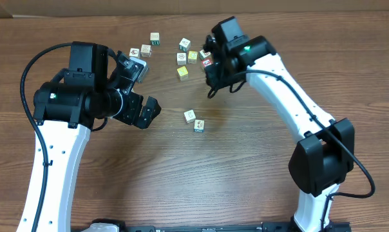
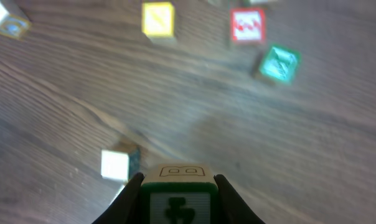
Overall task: Form a circle
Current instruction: 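Carry the green 4 block left toward the snail and car blocks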
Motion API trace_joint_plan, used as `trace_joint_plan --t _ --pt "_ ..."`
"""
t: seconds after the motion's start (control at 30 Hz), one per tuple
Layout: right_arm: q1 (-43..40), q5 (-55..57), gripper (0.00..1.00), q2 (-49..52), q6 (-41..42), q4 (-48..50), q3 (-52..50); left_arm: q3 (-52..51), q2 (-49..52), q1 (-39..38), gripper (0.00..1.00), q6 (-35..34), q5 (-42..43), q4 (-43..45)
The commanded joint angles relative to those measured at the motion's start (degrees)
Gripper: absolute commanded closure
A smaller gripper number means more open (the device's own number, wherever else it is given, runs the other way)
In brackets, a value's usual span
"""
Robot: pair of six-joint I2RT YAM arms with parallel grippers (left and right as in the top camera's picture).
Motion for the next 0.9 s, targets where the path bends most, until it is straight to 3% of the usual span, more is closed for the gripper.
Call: trace_joint_plan --t 0.0,0.23,0.67,0.87 --pt "3.32 4.92 0.96 -1.81 -0.42 2.64 -4.39 -0.2 0.33 -0.02 0.0 1.29 1.07 0.02" --pt "4.92 6.86 0.96 -1.81 -0.72 7.58 -11.1 -0.2 0.33 -0.02 0.01 1.29 1.07 0.02" --pt "4.98 3.61 0.96 -1.75 -17.51 18.6 -19.87 -0.2 0.33 -0.02 0.01 1.29 1.05 0.02" --pt "4.87 2.97 0.96 -1.7 -20.5 21.09 -20.06 -0.2 0.33 -0.02 0.01 1.29 1.05 0.02"
